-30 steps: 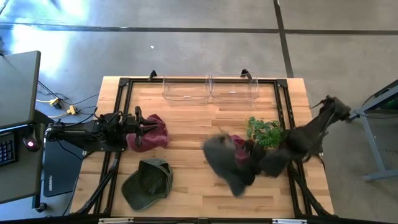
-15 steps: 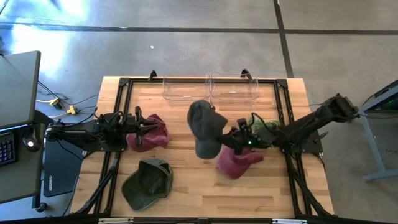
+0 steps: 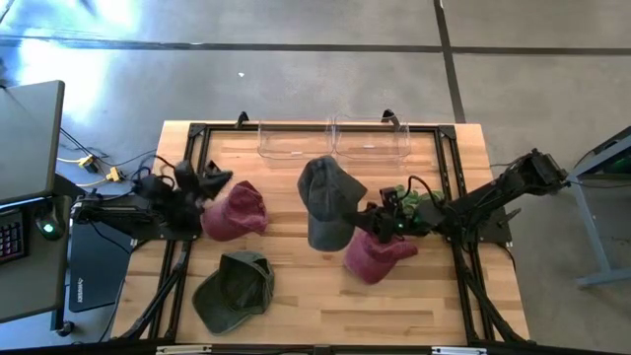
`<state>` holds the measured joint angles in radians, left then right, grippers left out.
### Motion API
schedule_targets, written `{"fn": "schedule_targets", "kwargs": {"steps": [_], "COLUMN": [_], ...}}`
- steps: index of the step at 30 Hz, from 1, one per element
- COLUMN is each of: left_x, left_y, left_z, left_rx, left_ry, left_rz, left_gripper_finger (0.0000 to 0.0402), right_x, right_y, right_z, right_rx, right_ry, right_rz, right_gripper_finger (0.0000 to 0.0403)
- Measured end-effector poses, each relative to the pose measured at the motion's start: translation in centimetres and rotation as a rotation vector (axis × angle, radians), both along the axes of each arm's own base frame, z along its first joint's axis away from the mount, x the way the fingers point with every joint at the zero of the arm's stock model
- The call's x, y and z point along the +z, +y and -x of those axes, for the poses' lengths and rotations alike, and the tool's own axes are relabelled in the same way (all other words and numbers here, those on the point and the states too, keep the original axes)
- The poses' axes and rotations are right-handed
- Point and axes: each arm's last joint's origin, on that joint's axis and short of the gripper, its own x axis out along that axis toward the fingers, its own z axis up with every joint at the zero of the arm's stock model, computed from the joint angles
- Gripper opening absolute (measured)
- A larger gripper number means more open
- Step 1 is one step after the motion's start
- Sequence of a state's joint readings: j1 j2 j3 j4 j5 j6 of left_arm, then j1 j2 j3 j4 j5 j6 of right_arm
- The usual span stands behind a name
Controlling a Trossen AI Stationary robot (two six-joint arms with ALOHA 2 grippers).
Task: Pick & Place hat
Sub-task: Put the right gray cap into the left transparent bin
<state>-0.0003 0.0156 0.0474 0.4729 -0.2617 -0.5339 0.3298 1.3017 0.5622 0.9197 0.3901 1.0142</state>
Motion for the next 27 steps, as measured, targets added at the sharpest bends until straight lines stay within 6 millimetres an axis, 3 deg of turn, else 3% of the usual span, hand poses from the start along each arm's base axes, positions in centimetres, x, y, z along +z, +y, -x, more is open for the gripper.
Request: {"fn": "schedule_targets", "kwargs": {"steps": [3,7,11,14,20,27], "left_x": [0.5,3.2,7.0,10.2,15.3,17.5], "left_y": [0.2,0.1,0.0,0.0,-0.1,-0.4], "left_z": [-0.1,-1.2,-4.0,-6.8,-13.1,-18.6], "left_rx": [0.023,0.018,0.053,0.094,0.096,-0.055], "left_ry": [0.025,0.142,0.299,0.448,0.741,0.953], "left_rz": [0.091,0.065,-0.089,-0.278,-0.627,-0.801], "left_gripper_finger": [0.0059,0.0042,0.0008,0.0008,0.0081,0.0216], "right_x": [0.0,0.0,0.0,0.0,0.0,0.0], "right_y": [0.0,0.0,-0.1,-0.1,0.0,0.0], "right_z": [-0.1,-0.1,-0.1,-0.1,-0.1,-0.1], "right_rx": [0.000,0.002,-0.001,0.000,-0.002,0.001], "right_ry": [0.009,0.017,0.016,0.015,0.015,0.014], "right_rz": [0.004,0.005,-0.005,-0.009,0.005,0.010], "right_gripper_finger": [0.0015,0.0008,0.0016,0.0021,0.0008,0.0023]}}
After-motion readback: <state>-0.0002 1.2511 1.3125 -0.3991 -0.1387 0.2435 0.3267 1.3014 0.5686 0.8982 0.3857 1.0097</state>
